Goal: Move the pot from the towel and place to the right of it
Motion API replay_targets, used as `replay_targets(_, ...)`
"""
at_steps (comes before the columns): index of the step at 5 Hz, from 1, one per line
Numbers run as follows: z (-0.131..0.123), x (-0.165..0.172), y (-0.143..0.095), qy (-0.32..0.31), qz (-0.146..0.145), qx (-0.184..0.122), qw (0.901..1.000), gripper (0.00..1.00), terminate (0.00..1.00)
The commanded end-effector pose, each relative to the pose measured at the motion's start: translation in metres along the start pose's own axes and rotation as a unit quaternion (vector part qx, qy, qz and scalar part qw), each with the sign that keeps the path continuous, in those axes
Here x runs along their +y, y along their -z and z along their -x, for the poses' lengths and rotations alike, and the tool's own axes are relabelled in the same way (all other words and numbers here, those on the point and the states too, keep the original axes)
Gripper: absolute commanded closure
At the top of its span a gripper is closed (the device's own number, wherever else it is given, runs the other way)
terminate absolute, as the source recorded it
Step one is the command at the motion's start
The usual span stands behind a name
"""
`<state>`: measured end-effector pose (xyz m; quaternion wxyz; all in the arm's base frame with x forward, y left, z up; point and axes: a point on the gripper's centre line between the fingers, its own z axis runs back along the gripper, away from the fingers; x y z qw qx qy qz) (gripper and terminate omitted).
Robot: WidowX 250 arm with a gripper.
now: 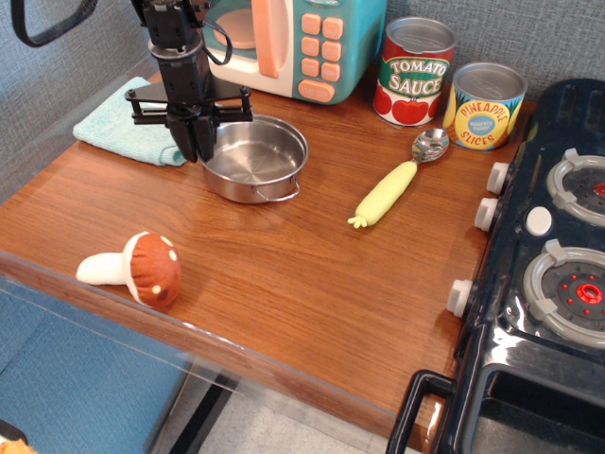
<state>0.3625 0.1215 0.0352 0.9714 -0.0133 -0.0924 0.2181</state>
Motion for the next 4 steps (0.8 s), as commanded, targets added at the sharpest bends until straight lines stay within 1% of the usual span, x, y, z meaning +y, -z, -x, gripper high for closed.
replay_targets(1, -0.0144, 0.0021, -0.0723, 0.034, 0.006, -0.054, 0.998, 0.0, 0.0)
replay_targets(2, -0.0134, 0.007, -0.08, 0.048, -0.007, -0.035, 0.9982, 0.0, 0.0)
replay_targets(3, -0.0134, 0.007, -0.08, 0.048, -0.007, -0.035, 0.9982, 0.0, 0.0)
replay_targets(4, -0.0134, 0.007, -0.08, 0.048, -0.007, -0.035, 0.9982, 0.0, 1.0)
